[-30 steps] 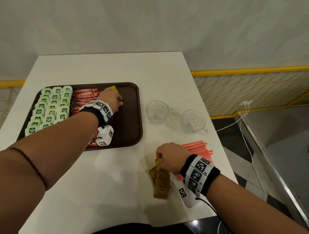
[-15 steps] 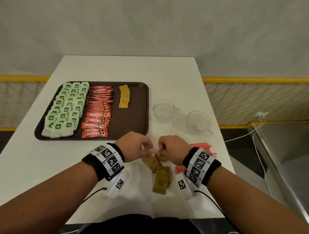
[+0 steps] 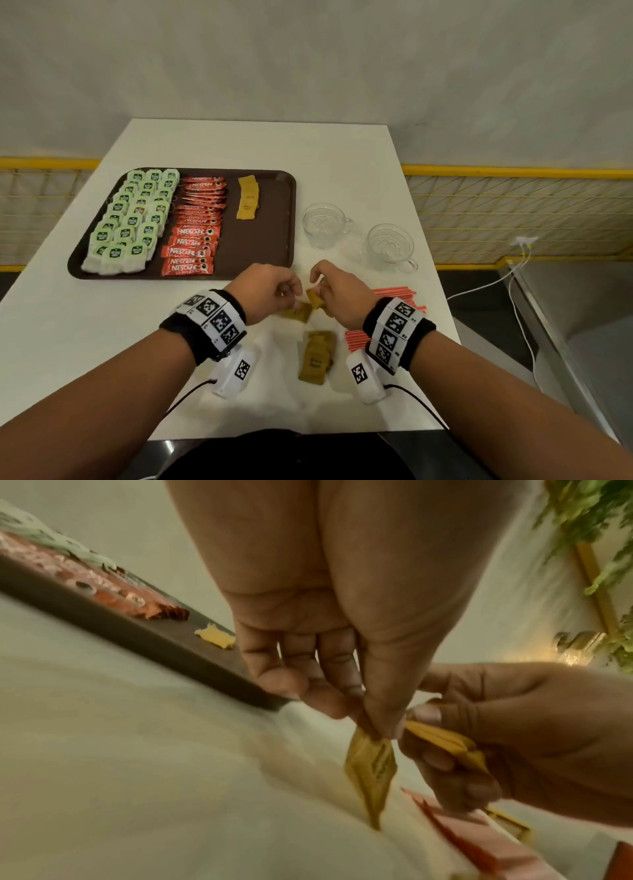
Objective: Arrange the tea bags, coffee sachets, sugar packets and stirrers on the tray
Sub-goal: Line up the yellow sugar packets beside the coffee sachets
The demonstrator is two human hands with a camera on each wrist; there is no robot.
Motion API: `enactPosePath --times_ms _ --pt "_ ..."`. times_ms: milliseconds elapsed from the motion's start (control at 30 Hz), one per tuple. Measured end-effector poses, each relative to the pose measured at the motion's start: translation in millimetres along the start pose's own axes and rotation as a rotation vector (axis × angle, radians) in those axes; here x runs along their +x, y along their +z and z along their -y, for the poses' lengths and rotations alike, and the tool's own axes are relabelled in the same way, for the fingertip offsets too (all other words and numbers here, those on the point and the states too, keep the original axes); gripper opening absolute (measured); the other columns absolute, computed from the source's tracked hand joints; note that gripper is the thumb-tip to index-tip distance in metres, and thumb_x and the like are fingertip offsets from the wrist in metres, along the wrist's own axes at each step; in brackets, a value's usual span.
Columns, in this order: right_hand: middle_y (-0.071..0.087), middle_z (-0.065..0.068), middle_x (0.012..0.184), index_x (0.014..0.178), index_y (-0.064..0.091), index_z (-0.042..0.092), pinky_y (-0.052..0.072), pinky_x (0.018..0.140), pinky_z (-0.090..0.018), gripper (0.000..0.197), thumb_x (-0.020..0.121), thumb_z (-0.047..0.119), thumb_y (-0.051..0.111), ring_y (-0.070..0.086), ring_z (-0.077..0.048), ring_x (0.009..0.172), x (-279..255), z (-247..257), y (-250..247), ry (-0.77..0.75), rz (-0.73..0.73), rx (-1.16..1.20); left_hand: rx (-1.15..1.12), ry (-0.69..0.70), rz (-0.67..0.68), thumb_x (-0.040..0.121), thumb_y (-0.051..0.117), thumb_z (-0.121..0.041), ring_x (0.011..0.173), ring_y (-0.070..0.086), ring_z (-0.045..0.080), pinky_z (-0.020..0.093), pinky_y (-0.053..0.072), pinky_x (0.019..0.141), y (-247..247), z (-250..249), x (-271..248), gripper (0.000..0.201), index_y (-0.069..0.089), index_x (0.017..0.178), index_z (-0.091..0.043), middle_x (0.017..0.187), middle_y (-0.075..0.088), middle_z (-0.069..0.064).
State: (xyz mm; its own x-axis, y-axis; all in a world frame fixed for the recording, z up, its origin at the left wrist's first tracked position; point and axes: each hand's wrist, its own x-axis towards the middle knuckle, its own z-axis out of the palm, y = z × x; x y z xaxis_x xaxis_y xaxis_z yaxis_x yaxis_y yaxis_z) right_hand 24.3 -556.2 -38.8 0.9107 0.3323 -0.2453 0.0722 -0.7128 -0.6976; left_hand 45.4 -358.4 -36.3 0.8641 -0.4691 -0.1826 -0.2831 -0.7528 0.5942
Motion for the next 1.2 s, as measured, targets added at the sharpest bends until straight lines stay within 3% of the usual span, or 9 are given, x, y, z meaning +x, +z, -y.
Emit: enactPosePath --times_ms 133,300,467,567,667,800,900,1000,1200 --pt "0.063 0.003 0.085 0.118 0.06 0.018 0.041 0.07 -0.025 0.024 0.102 0.013 0.043 0.052 -0.011 0.07 8.4 5.1 1.1 -0.058 -0.009 0.009 -0.07 0.036 -0.087 0.08 0.074 -0.012 0.07 0.064 -0.001 0.012 0.049 0.07 -21.1 -4.4 -2.0 0.024 0.065 0.098 -0.026 0.075 0.071 -0.013" --pt "0.067 -0.004 0.095 0.121 0.06 0.015 0.047 0.079 -0.031 0.024 0.1 0.023 0.053 0.059 -0.018 0.084 21.9 22.7 6.1 -0.125 0.008 -0.04 -0.099 0.115 -0.124 0.081 0.073 -0.007 0.075 0.065 0.0 0.008 0.049 0.068 -45.1 -3.4 -2.9 0.027 0.066 0.1 -0.025 0.08 0.07 -0.012" --pt "0.064 -0.007 0.085 0.097 0.059 0.009 0.044 0.067 -0.034 0.013 0.099 0.021 0.052 0.056 -0.022 0.075 42.1 35.0 11.9 -0.13 -0.073 -0.039 -0.195 0.121 -0.221 0.081 0.076 -0.016 0.078 0.065 0.003 0.013 0.052 0.072 -62.7 11.9 3.1 0.027 0.064 0.102 -0.027 0.084 0.068 -0.011" --pt "0.062 -0.002 0.081 0.096 0.059 0.009 0.04 0.062 -0.027 0.014 0.099 0.021 0.053 0.055 -0.017 0.072 54.0 42.9 12.2 -0.111 -0.128 0.018 -0.185 0.069 -0.192 0.079 0.079 -0.029 0.076 0.063 0.001 0.016 0.051 0.068 -65.9 30.4 7.2 0.023 0.069 0.1 -0.028 0.083 0.069 -0.013" --pt "0.063 0.001 0.085 0.104 0.058 0.014 0.046 0.068 -0.028 0.011 0.099 0.023 0.054 0.059 -0.017 0.076 64.3 48.2 14.1 -0.066 -0.129 0.065 -0.13 0.05 -0.203 0.085 0.072 -0.03 0.074 0.062 -0.001 0.021 0.048 0.068 -69.9 48.9 16.5 0.009 0.072 0.094 -0.03 0.081 0.069 -0.015" --pt "0.059 0.01 0.083 0.103 0.056 0.023 0.043 0.064 -0.02 0.009 0.096 0.028 0.058 0.056 -0.006 0.072 74.0 49.6 16.5 0.03 -0.19 0.118 0.016 -0.076 -0.257 0.085 0.071 -0.035 0.079 0.06 0.009 0.027 0.047 0.072 -95.0 77.0 50.0 0.014 0.071 0.095 -0.026 0.084 0.067 -0.009" --pt "0.057 0.007 0.077 0.092 0.056 0.019 0.037 0.055 -0.014 0.015 0.093 0.032 0.063 0.052 -0.006 0.066 78.6 51.4 17.6 0.07 -0.22 0.101 0.103 -0.214 -0.174 0.077 0.079 -0.037 0.086 0.062 0.015 0.03 0.05 0.078 -115.5 100.0 87.1 0.024 0.066 0.092 -0.025 0.089 0.066 -0.004" --pt "0.055 0.003 0.073 0.085 0.056 0.018 0.04 0.059 -0.024 0.023 0.092 0.039 0.064 0.05 -0.011 0.065 82.8 53.4 19.2 0.106 -0.241 0.095 0.201 -0.282 -0.06 0.072 0.083 -0.035 0.093 0.064 0.019 0.032 0.051 0.086 -123.2 113.1 117.6 0.028 0.062 0.087 -0.024 0.095 0.068 -0.001" --pt "0.064 -0.014 0.075 0.086 0.061 0.01 0.05 0.064 -0.042 0.033 0.095 0.042 0.057 0.061 -0.031 0.071 87.3 55.1 21.6 0.1 -0.293 0.154 0.344 -0.287 -0.035 0.074 0.081 -0.039 0.102 0.062 0.025 0.034 0.049 0.087 -123.2 119.2 142.9 0.035 0.068 0.098 -0.018 0.107 0.066 0.005"
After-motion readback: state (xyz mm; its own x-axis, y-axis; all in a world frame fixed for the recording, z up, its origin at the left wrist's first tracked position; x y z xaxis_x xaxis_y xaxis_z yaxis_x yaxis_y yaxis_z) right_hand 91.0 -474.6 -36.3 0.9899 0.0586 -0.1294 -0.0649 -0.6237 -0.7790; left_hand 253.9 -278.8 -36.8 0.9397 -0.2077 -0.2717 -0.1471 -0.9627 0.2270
